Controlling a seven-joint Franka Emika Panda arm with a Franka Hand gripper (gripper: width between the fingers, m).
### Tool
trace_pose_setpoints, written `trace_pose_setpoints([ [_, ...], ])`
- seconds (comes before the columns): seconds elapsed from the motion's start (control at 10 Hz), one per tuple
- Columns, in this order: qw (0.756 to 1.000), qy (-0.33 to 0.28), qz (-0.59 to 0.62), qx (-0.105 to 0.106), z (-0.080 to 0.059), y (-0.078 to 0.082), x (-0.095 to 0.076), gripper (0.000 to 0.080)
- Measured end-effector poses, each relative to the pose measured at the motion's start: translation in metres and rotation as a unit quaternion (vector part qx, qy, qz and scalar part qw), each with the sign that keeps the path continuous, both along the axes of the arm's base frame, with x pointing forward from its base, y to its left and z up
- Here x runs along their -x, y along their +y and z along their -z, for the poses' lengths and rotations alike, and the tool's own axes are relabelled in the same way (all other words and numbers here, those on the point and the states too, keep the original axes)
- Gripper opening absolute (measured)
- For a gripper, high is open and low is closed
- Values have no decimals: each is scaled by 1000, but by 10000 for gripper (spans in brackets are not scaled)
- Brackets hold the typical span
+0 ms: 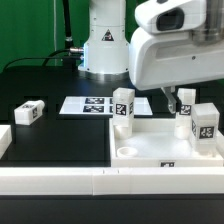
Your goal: Assemble square table
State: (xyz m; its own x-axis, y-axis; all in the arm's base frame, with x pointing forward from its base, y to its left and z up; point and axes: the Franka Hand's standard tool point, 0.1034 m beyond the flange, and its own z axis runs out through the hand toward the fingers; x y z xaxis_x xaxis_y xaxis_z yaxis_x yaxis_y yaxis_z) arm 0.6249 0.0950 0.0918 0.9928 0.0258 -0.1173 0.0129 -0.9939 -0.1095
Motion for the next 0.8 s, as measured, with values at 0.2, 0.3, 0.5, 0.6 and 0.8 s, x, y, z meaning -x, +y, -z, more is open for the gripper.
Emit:
trace_pose_setpoints([
  [0.2, 1000, 2, 4, 2, 7, -1, -1, 649],
  [0.3, 1000, 2, 8, 4, 7, 3, -1, 649],
  [0.5, 1000, 2, 8, 4, 7, 3, -1, 523],
  [0.6, 1000, 1, 7, 4, 7, 3, -1, 363],
  [0.8, 1000, 1, 7, 4, 7, 3, -1, 285],
])
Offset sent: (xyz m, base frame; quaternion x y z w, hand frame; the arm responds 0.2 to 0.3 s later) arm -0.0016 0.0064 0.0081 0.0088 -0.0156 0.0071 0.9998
